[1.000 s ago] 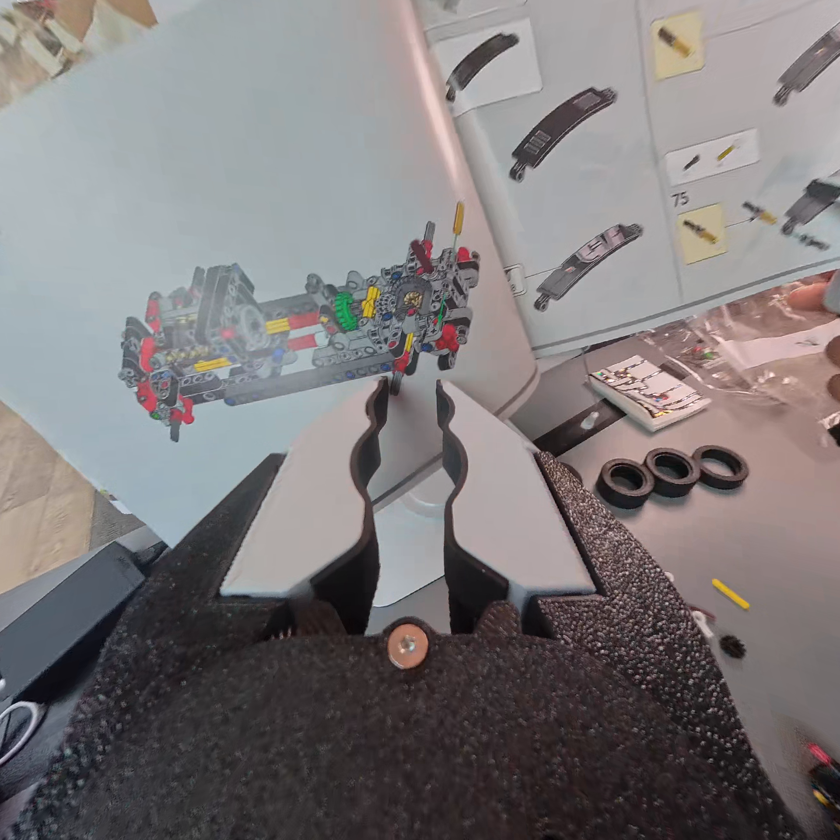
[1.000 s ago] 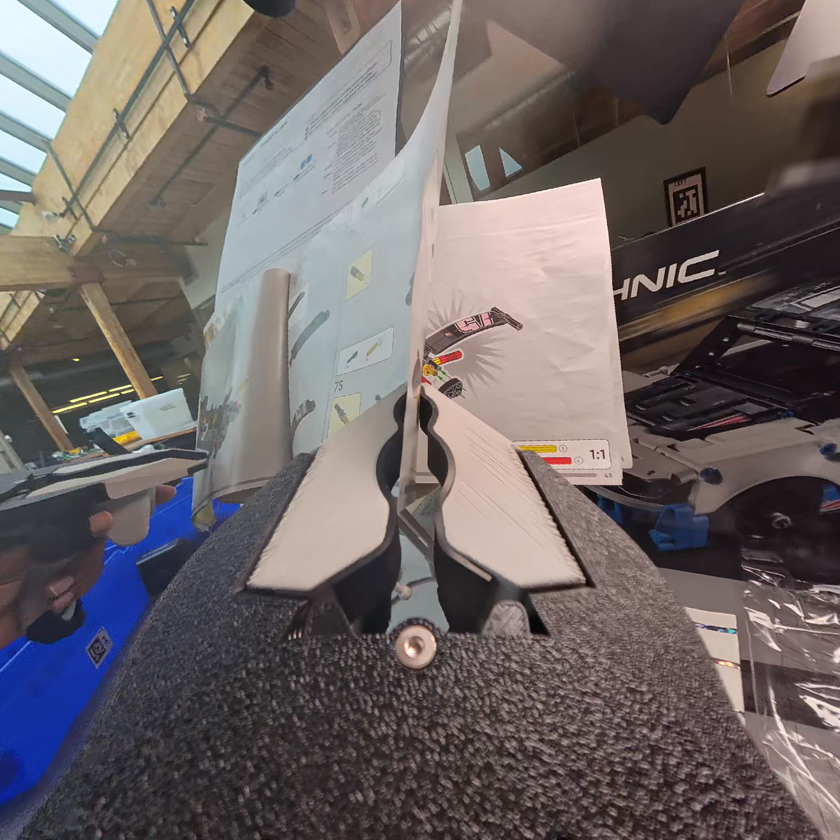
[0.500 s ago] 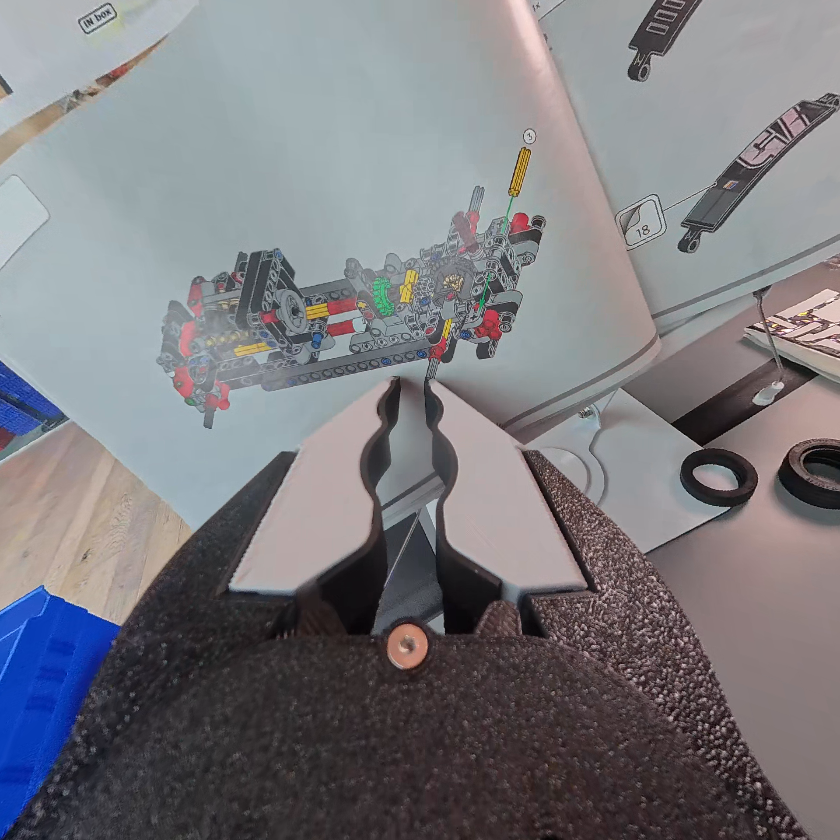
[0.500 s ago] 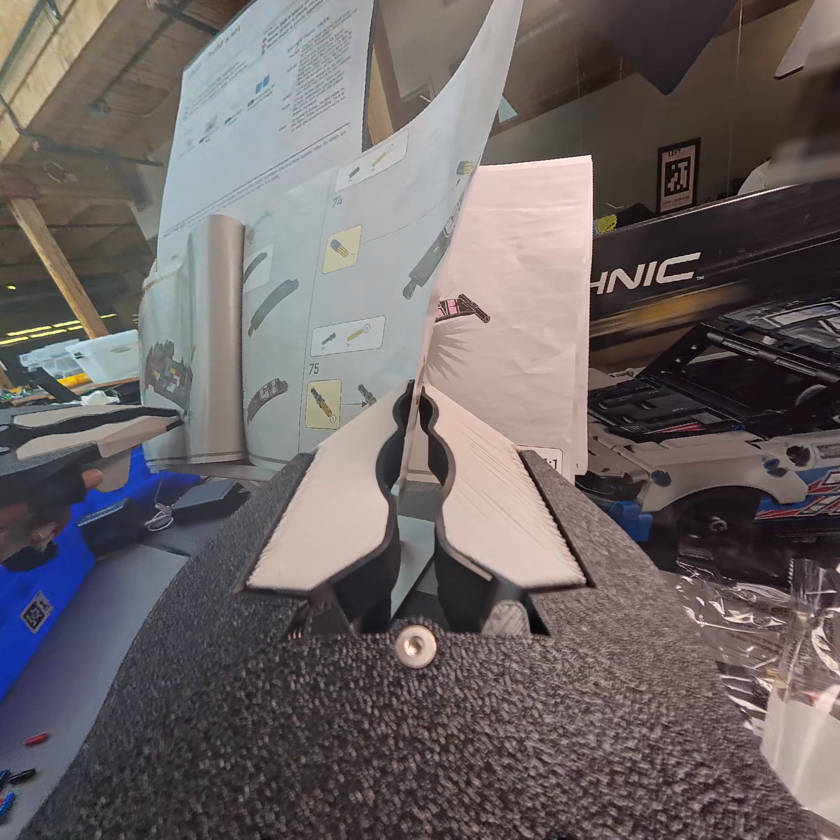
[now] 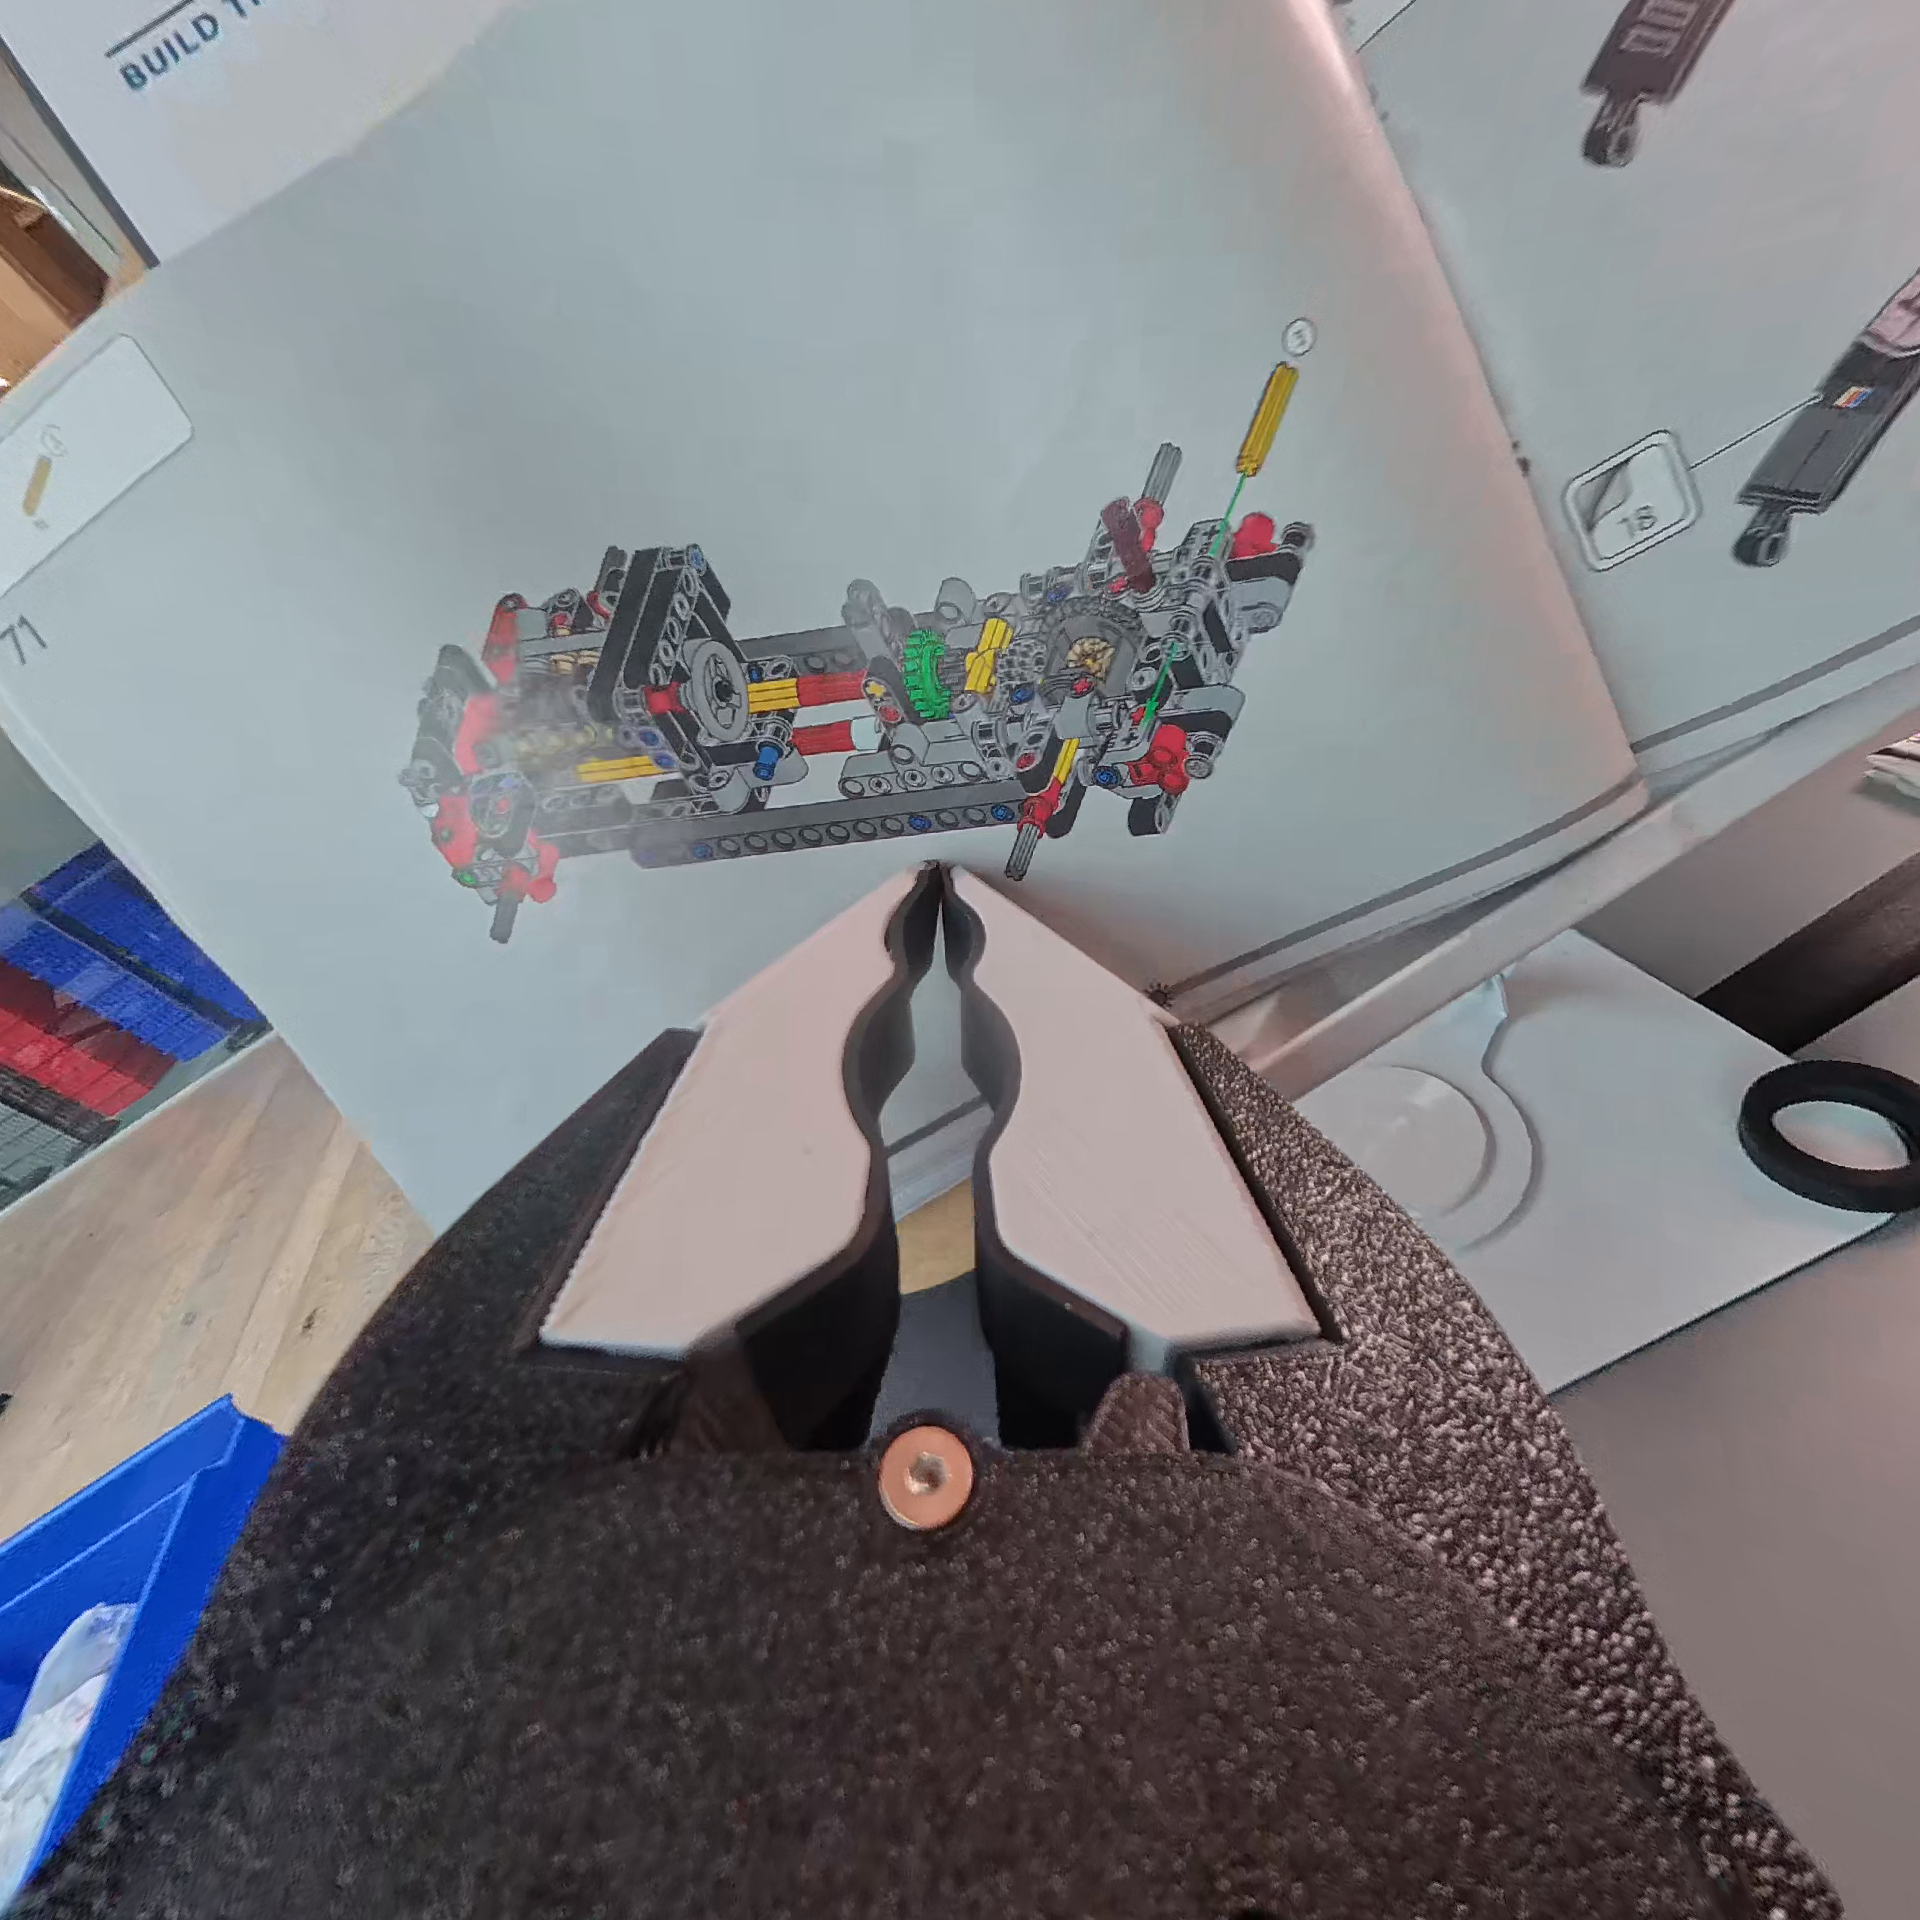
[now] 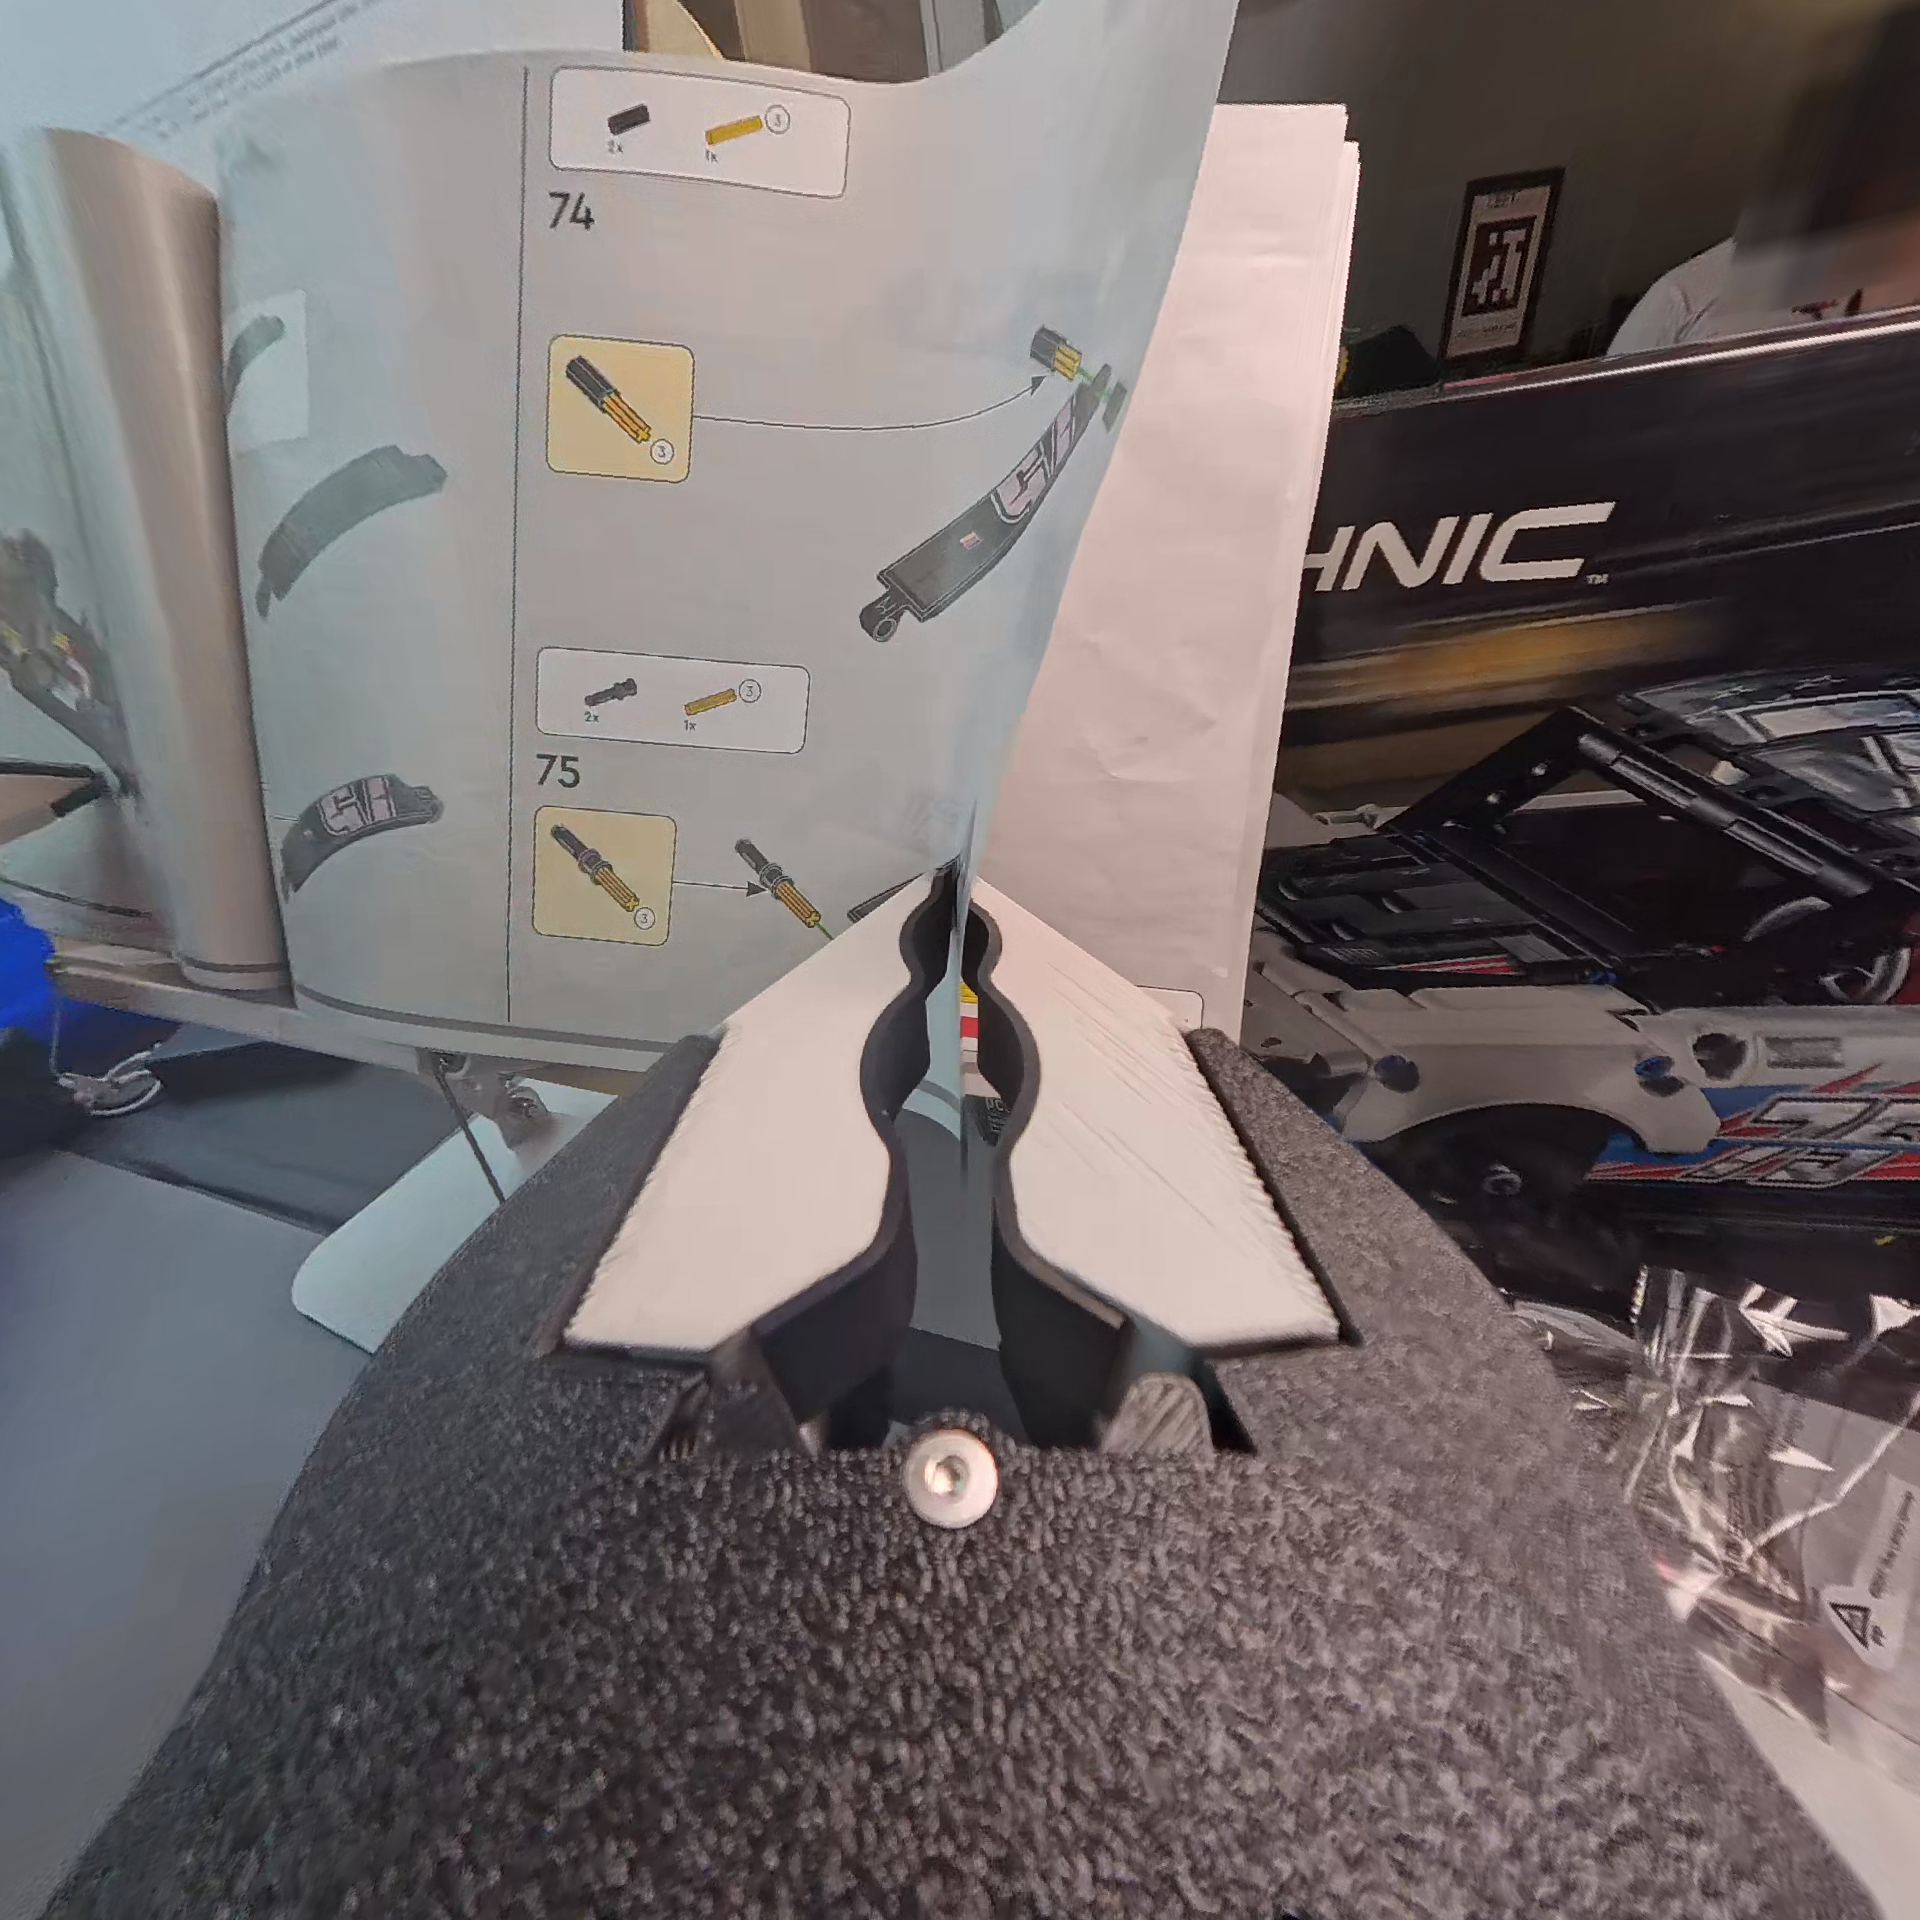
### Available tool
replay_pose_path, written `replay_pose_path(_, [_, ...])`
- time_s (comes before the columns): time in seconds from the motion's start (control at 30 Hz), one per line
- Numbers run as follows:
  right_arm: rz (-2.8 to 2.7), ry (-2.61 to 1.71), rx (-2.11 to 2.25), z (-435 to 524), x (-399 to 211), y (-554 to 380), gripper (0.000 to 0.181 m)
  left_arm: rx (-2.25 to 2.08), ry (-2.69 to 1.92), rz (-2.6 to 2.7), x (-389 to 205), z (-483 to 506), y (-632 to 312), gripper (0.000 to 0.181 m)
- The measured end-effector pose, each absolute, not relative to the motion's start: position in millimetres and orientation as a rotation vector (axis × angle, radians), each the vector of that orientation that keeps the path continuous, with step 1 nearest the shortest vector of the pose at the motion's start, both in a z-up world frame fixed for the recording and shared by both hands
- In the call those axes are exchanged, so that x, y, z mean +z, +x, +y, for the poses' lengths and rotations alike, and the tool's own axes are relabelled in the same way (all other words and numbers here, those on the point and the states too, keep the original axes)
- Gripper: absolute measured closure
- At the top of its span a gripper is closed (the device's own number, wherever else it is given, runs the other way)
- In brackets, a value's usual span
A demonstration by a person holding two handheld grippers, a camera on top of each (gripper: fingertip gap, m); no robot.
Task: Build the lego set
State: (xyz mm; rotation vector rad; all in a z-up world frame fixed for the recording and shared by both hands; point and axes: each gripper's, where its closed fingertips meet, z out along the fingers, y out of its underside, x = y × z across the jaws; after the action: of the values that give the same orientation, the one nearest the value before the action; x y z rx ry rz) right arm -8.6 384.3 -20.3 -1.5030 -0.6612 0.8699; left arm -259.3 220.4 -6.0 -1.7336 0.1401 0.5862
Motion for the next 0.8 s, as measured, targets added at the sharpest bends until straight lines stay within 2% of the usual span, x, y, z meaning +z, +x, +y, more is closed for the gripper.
replay_pose_path(0.33, [-0.694,-1.527,0.733,398,-39,-23,0.175,0.695,-1.677,0.259,-7,224,-263,0.181])
replay_pose_path(0.47, [-0.617,-1.583,0.706,407,-43,-10,0.153,0.642,-1.689,0.243,-9,222,-262,0.181])
replay_pose_path(0.57, [-0.525,-1.670,0.499,416,-53,18,0.152,0.626,-1.704,0.239,-13,220,-259,0.181])
replay_pose_path(0.67, [-0.400,-1.600,0.380,406,-38,50,0.145,0.639,-1.703,0.246,-14,220,-259,0.181])
replay_pose_path(0.73, [-0.346,-1.456,0.381,381,-9,62,0.146,0.630,-1.704,0.247,-14,220,-259,0.181])
replay_pose_path(0.8, [-0.449,-1.237,0.438,334,26,44,0.162,0.622,-1.701,0.250,-14,220,-259,0.181])
